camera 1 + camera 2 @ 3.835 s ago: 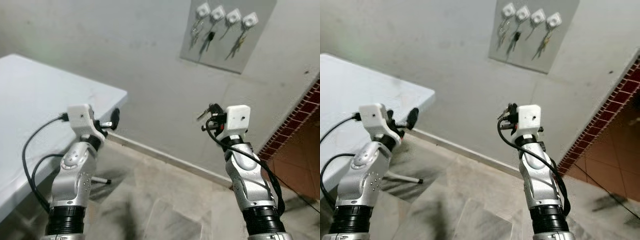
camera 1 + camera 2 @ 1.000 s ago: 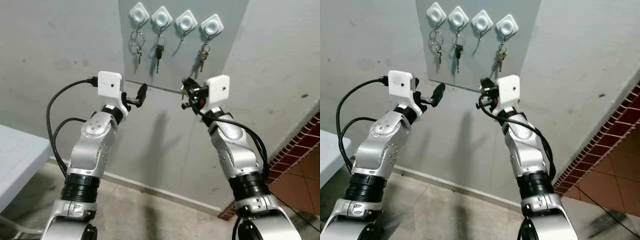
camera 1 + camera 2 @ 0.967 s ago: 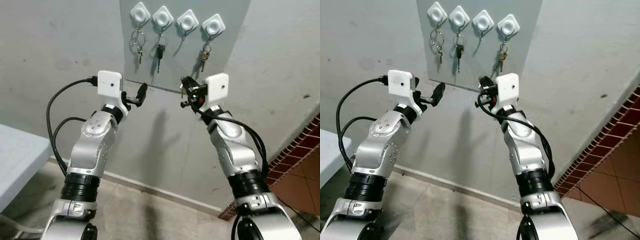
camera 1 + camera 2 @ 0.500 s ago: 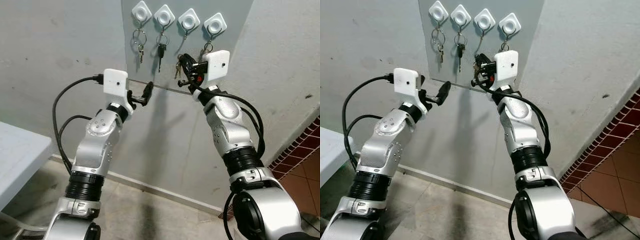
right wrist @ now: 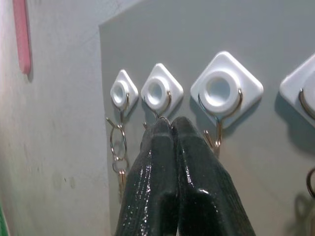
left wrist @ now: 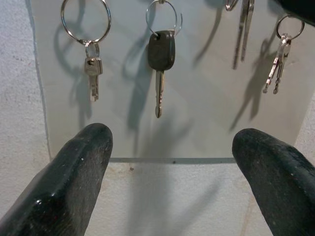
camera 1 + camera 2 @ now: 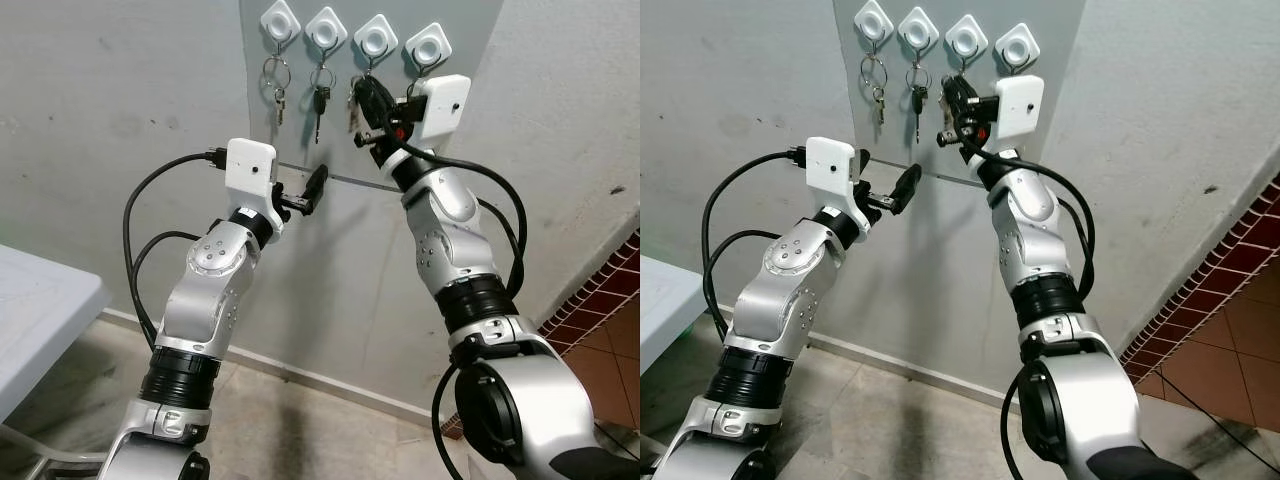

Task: Hang keys on a hook

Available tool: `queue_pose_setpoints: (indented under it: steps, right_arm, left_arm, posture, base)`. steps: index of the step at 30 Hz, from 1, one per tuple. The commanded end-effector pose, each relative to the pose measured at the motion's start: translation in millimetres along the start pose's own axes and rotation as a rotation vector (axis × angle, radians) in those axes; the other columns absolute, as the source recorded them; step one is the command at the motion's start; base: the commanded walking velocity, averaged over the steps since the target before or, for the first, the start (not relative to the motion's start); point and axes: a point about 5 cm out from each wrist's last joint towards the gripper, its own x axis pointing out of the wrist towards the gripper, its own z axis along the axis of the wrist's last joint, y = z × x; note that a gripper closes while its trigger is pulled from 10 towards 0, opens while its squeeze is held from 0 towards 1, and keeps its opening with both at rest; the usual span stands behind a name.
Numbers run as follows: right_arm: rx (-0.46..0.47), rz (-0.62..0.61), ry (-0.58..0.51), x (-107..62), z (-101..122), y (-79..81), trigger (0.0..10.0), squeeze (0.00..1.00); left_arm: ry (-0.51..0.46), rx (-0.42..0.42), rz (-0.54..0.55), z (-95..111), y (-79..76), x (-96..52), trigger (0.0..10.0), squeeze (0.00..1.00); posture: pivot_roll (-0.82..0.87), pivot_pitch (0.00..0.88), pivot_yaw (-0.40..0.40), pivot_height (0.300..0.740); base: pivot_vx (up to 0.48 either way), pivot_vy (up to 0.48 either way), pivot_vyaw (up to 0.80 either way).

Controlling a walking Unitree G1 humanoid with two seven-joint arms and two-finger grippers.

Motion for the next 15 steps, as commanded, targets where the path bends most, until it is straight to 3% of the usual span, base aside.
queue_pose_setpoints:
  steps: [1, 15]
  right_arm:
    - [0.015, 0.002, -0.027, 5.8, 7.4, -0.5, 10.0, 0.0]
    - [0.166, -0.071, -0.008, 13.5, 8.3, -8.8, 10.0, 0.0]
  left_arm:
    - [-0.003, 0.014, -0.019, 2.0, -3.6, -0.5, 10.0, 0.0]
    - [-0.003, 0.014, -0.013, 2.3, -2.6, -1.7, 10.0, 0.0]
  posture:
    - [0.06, 0.071, -0.031, 0.74]
    - [0.06, 0.067, -0.036, 0.74]
  base:
    - [0.0, 0.0, 0.0]
    - [0.0, 0.0, 0.0]
